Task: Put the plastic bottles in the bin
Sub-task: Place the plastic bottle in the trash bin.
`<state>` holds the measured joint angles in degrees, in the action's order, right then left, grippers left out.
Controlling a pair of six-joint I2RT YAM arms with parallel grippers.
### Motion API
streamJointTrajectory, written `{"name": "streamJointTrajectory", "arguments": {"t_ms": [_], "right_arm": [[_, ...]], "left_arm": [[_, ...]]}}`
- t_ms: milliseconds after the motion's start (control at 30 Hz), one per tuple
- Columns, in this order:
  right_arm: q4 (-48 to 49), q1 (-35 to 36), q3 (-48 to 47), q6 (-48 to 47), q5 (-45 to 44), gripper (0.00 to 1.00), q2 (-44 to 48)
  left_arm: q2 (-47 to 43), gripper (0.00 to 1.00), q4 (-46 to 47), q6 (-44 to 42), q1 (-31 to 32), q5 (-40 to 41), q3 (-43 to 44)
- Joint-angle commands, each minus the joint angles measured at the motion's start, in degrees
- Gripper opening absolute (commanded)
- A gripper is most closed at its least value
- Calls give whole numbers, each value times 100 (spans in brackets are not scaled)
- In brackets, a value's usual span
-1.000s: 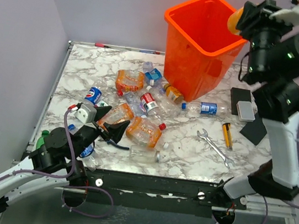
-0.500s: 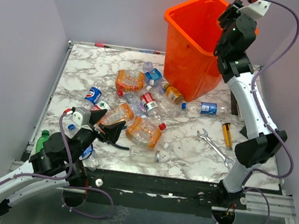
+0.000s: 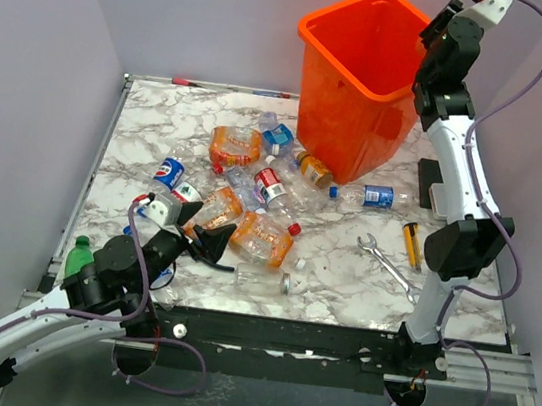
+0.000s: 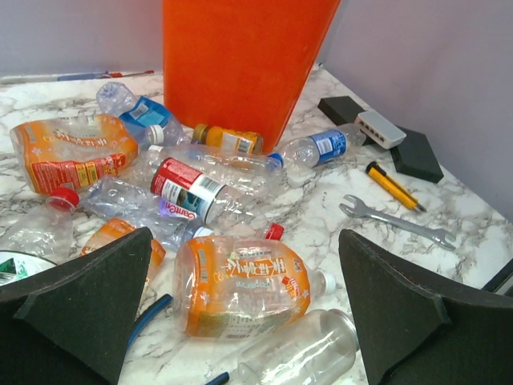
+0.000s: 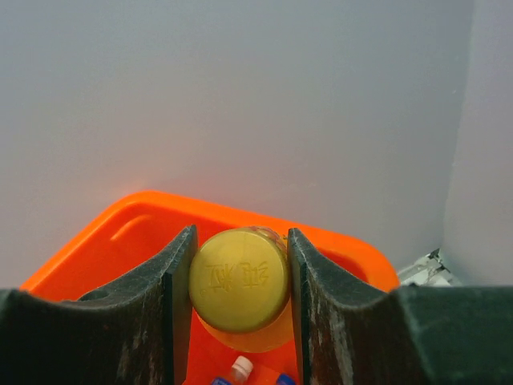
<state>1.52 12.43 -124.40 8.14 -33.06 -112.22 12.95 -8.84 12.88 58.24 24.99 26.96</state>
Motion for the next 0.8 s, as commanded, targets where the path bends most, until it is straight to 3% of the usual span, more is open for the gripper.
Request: {"name": "streamJointTrajectory", "arguments": {"t_ms": [0,67,133,367,600,767], "right_arm": [[-426,5,-291,214,417,52,-89],[-481,3,-353,248,438,69,-96],[-564,-2,-447,326,463,76,-70],[-663,11,-131,1051,1126,80,856],[29,354,2850,1968,2419,80,3530],[-626,566,4911,2366,3550,79,5289]], "left_arm": [[152,99,-26,53,13,-199,43],[143,99,-25,43,5,-176,41],[113,99,-29,43,3,-131,34],[162,99,-31,109,3,84,25],[411,99,-108,407,-5,411,104],[507,99,-244,442,1,606,175]]}}
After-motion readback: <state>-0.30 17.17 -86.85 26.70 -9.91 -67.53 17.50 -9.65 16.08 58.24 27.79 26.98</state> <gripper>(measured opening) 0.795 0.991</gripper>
